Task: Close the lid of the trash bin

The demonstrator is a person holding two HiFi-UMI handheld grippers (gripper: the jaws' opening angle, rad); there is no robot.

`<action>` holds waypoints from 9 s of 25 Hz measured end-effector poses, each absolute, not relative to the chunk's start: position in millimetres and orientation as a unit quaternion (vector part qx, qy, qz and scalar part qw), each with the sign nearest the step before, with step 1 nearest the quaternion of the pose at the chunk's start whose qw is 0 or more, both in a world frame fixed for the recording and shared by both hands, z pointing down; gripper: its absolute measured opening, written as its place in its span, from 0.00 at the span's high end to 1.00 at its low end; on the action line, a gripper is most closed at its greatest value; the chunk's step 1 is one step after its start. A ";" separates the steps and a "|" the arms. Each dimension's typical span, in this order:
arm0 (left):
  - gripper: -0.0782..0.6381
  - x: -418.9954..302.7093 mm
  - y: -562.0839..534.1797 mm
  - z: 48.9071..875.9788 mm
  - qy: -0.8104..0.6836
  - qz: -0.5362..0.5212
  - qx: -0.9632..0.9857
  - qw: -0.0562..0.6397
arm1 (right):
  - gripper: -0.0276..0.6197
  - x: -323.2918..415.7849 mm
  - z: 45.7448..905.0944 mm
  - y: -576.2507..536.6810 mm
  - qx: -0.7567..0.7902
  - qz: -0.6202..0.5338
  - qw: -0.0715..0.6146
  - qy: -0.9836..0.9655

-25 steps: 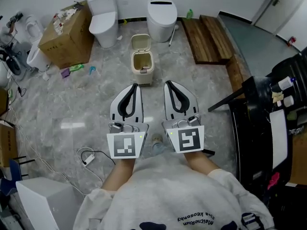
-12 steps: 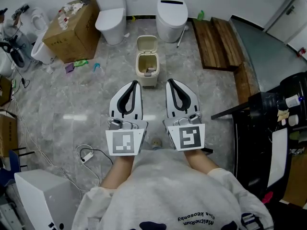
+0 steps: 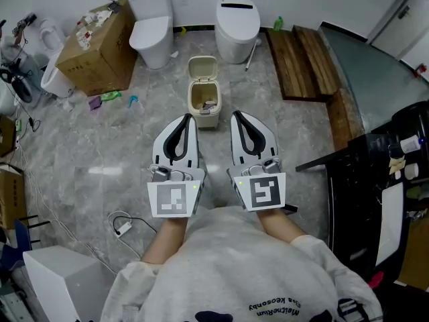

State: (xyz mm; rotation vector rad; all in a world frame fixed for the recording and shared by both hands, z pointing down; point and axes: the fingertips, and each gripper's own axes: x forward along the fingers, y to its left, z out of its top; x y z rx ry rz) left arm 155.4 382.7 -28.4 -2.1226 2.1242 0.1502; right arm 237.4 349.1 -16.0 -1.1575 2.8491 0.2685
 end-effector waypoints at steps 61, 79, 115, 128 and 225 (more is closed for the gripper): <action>0.86 -100.6 -156.9 139.8 0.636 0.007 -0.771 -0.038 | 0.91 -29.3 131.3 -181.3 -0.387 0.009 -0.035 0.921; 0.86 -134.7 -199.7 282.8 0.639 -0.012 -0.766 -0.069 | 0.91 -69.6 269.4 -230.3 -0.368 0.013 -0.065 0.927; 0.86 -157.2 -268.2 467.4 0.595 -0.088 -0.797 -0.049 | 0.91 -96.8 460.1 -288.5 -0.262 0.071 -0.178 0.946; 0.86 -161.0 -294.3 511.3 0.555 -0.146 -0.815 -0.072 | 0.91 -95.0 511.2 -313.4 -0.237 0.037 -0.228 0.944; 0.69 -102.5 -126.8 640.9 0.434 -0.298 -0.849 -0.056 | 0.75 -23.7 645.6 -162.4 -0.089 0.143 -0.393 0.904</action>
